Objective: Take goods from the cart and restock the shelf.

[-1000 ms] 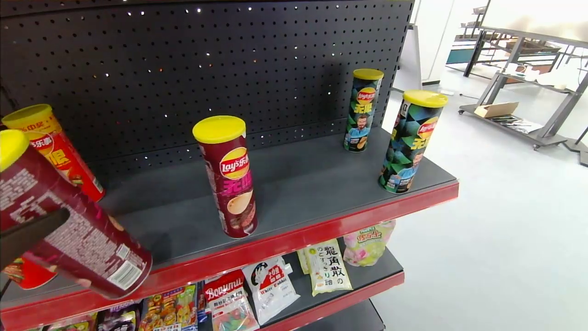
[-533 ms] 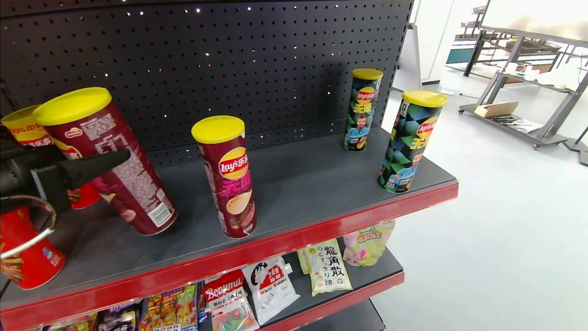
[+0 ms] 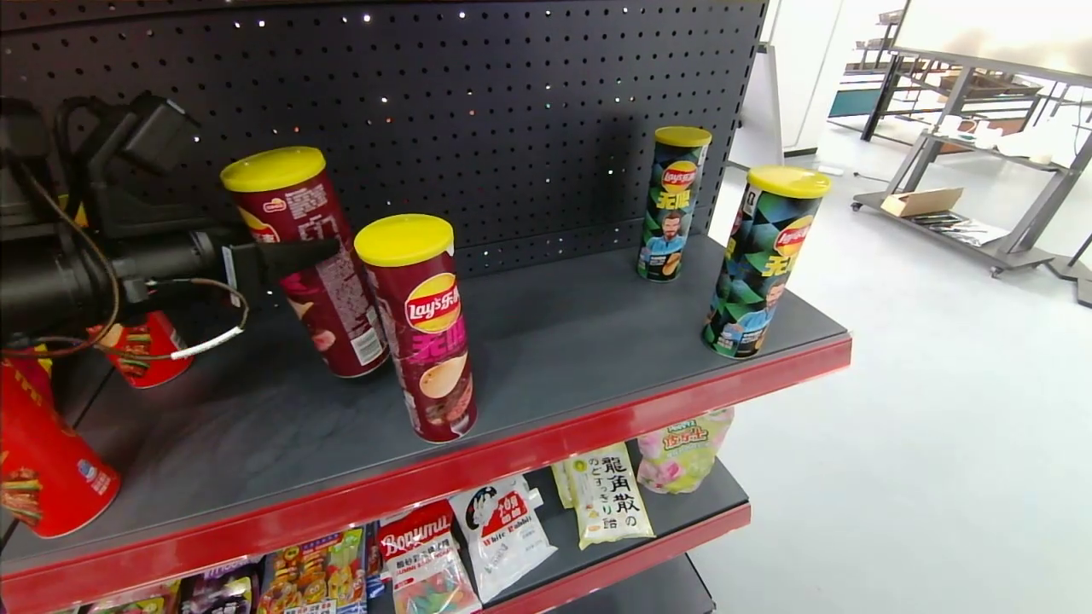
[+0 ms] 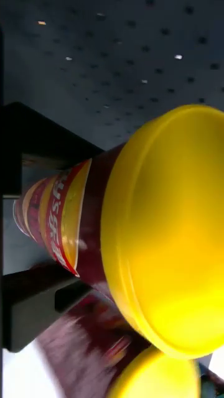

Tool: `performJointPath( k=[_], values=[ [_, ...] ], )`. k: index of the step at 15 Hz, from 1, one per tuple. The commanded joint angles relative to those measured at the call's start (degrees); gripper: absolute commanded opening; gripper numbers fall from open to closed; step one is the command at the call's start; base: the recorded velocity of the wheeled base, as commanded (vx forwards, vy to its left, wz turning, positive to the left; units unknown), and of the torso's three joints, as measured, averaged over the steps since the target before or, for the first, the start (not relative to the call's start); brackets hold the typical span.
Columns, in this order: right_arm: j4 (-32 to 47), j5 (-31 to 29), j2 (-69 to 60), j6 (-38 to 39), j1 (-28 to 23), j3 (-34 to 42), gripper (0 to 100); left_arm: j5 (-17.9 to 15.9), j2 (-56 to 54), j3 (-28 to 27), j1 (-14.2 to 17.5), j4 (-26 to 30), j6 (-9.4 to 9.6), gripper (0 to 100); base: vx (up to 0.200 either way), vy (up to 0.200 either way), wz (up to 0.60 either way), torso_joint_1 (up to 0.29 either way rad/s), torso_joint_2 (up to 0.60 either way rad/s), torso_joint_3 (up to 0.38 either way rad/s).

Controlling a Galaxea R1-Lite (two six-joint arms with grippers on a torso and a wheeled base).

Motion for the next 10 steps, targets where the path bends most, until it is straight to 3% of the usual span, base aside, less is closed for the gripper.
performJointPath(
  k=[1,5,10],
  values=[
    [0.0,0.0,0.1,0.0,0.0,0.0,100,-0.3,7.0,-5.3,-1.4,-0.3,0.30,0,0.000,0.000,0.00,0.000,0.00,0.000],
    [0.0,0.0,0.1,0.0,0.0,0.0,100,-0.3,13.9,-12.0,-5.0,-0.5,0.48,0,0.000,0.000,0.00,0.000,0.00,0.000],
    [0.0,0.0,0.1,0.0,0.0,0.0,100,-0.3,18.2,-15.2,-5.2,-0.7,0.83,0,0.000,0.000,0.00,0.000,0.00,0.000]
  ],
)
